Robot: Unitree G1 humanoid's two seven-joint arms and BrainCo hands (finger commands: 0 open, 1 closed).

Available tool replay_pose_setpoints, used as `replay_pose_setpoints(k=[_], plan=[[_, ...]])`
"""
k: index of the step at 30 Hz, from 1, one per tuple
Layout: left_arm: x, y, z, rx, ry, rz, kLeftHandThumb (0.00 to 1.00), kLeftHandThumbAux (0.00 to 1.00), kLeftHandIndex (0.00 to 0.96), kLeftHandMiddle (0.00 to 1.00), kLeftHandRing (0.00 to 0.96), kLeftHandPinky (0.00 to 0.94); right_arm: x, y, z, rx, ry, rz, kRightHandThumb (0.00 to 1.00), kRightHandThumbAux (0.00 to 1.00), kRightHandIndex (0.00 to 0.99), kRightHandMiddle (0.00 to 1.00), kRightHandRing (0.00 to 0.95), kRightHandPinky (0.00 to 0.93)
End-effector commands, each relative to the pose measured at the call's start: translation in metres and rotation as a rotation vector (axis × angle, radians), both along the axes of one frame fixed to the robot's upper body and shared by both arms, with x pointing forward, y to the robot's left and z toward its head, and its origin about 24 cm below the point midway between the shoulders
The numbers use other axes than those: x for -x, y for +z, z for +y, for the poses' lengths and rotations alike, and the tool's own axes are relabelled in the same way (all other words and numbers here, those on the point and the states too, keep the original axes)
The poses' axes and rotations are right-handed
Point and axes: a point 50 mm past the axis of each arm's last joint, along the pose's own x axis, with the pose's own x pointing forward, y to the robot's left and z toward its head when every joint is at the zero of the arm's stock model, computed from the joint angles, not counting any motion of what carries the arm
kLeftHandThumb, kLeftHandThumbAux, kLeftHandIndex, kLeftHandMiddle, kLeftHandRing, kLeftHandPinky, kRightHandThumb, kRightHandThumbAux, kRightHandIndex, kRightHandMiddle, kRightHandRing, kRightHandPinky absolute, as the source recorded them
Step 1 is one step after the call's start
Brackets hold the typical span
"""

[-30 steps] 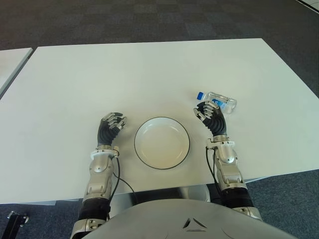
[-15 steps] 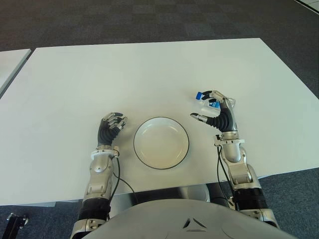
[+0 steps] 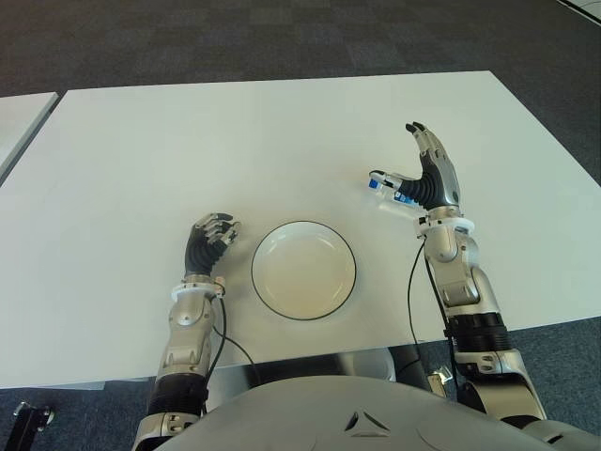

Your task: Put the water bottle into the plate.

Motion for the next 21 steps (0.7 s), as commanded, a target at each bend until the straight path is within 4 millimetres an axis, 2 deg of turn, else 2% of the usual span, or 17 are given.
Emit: replay_pose_setpoints(k=[1,11,17,21], plan=[[0.003,-0.004,0.000,0.009,-0.006,0.021,0.705,0.712,0.432,0.565,0.545,0.520,-0.007,0.002,0.002,0.033,-0.049,0.085,0.597,0.317,0.000,0.000,0.000,0.000],[0.003,-0.006,0.001,0.022,-0.002,0.021,0.706,0.711,0.433,0.562,0.541,0.521,-0.026,-0.006,0.000,0.134,-0.112,0.208,0.637,0.255,0.000,0.000,0.000,0.000],[0.003,-0.006,0.002,0.009,0.002,0.023,0.706,0.711,0.433,0.566,0.547,0.528,-0.059,-0.035,-0.007,0.179,-0.111,0.321,0.647,0.242,0.000,0.000,0.000,0.000],[0.003,-0.005,0.001,0.015,0.002,0.022,0.706,0.711,0.433,0.564,0.542,0.518,-0.065,-0.044,-0.008,0.194,-0.100,0.371,0.631,0.234,0.000,0.000,0.000,0.000]])
